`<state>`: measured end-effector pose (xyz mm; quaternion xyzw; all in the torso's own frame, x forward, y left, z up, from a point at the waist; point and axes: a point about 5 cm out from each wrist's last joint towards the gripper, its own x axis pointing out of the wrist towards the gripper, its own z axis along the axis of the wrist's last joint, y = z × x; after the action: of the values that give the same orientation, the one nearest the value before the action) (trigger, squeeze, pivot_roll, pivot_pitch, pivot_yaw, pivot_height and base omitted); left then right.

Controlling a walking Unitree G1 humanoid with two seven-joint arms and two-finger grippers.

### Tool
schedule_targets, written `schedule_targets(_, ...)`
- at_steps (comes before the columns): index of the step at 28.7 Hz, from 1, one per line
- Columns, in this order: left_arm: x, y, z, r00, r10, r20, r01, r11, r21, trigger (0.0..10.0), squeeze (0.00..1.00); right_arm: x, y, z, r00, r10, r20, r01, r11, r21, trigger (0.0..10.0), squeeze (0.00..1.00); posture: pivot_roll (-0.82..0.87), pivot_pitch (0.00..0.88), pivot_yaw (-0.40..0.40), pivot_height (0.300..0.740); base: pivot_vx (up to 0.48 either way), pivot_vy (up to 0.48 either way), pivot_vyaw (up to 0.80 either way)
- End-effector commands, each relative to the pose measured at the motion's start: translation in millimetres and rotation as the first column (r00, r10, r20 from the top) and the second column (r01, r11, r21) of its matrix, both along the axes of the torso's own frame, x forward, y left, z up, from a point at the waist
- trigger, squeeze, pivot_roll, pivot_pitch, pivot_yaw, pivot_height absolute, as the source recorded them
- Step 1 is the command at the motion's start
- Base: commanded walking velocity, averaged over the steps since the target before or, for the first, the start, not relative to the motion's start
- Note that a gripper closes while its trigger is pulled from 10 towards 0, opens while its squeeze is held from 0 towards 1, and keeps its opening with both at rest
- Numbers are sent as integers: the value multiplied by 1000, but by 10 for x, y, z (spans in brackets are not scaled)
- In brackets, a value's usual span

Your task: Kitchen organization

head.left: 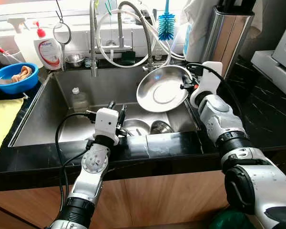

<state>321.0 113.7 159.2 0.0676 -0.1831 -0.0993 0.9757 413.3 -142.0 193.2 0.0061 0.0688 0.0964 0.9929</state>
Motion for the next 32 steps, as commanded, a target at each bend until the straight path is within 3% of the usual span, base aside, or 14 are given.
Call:
schedule_targets(1,18,5,21,1000,9,5,-9,1000,10,10000,0,26,59,96,999,29,37,-27,999,-47,10000,0,-142,0,11,740,0,0,0)
schedule_targets(5,20,-4,25,1000,7,6,-7,1000,9,10000,0,18,70,31,998,53,24,-49,990,-134,10000,0,-144,0,13,740,0,0,0)
schedule_targets(11,20,-23,23,1000,0,6,-1,1000,9,10000,0,-13,72,-111,998,62,-14,-63,982,-180,10000,0,-148,0,14,740,0,0,0)
schedule_targets(20,12,-28,21,1000,-4,6,4,1000,11,10000,0,-53,70,-249,997,65,-47,-73,979,-189,10000,0,-146,0,17,740,0,0,0)
schedule_targets(22,7,-35,13,1000,-6,5,6,1000,11,10000,0,-55,68,-257,997,66,-48,-74,980,-187,10000,47,-146,0,18,740,0,0,0)
schedule_targets(23,4,-41,11,1000,-9,4,9,1000,11,10000,0,-58,66,-266,997,66,-48,-74,979,-188,10000,169,-145,0,18,740,0,0,0)
schedule_targets(24,4,-42,12,1000,-10,4,10,1000,11,10000,0,-60,65,-270,997,66,-48,-74,979,-189,10000,545,-145,0,18,740,0,0,0)
schedule_targets(25,4,-44,12,1000,-10,4,10,1000,10,10000,0,-64,64,-283,997,66,-50,-75,979,-188,10000,714,-146,0,18,740,0,0,0)
schedule_targets(26,6,-45,13,1000,-10,4,10,1000,10,10000,0,-69,61,-298,996,67,-54,-76,979,-187,10000,812,-146,0,18,740,0,0,0)
schedule_targets(30,9,-49,15,1000,-12,5,12,1000,11,10000,0,-83,48,-337,996,66,-61,-77,979,-191,10000,812,-146,0,18,740,0,0,0)
schedule_targets(31,7,-48,12,1000,-13,4,13,1000,11,10000,0,-86,47,-345,996,65,-62,-76,978,-193,10000,855,-145,0,19,740,0,0,0)
schedule_targets(32,6,-47,10,1000,-12,3,12,1000,11,10000,0,-92,56,-358,996,69,-62,-79,978,-194,10000,816,-145,0,19,740,0,0,0)
